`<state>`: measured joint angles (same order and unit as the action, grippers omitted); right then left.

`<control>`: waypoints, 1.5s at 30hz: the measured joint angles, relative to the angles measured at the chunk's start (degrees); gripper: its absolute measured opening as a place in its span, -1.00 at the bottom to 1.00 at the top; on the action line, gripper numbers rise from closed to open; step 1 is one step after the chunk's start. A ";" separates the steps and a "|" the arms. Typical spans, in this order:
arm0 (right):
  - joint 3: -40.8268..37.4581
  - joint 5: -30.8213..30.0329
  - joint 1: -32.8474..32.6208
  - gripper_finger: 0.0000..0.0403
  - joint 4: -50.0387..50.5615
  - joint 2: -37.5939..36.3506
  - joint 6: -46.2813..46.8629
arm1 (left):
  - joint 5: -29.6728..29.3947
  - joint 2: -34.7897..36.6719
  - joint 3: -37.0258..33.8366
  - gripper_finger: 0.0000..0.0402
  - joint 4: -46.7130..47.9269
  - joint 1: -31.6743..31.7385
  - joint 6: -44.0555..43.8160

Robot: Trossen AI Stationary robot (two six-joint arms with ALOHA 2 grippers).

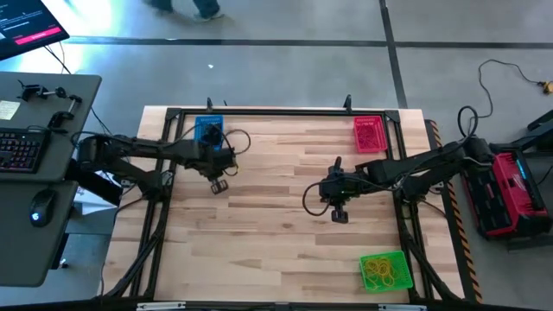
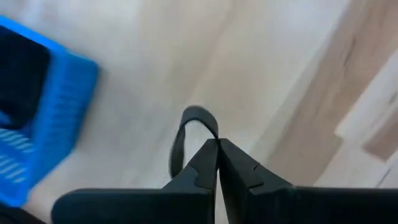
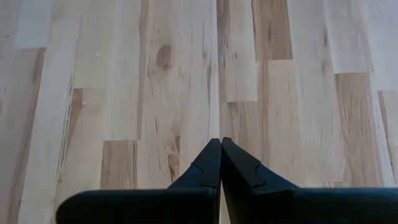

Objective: Sort rubber bands into baskets
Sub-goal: Put the black rubber band into blue bin, then return to Home Position

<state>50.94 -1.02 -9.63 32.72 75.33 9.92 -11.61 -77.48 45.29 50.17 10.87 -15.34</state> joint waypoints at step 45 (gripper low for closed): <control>-0.02 -1.66 0.00 -1.00 -4.38 0.00 -5.64 | 5.76 -1.29 1.58 -0.60 -17.66 33.74 10.06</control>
<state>50.92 -2.68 -9.63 28.34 75.33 4.28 -5.85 -78.77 46.87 32.51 44.62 -5.28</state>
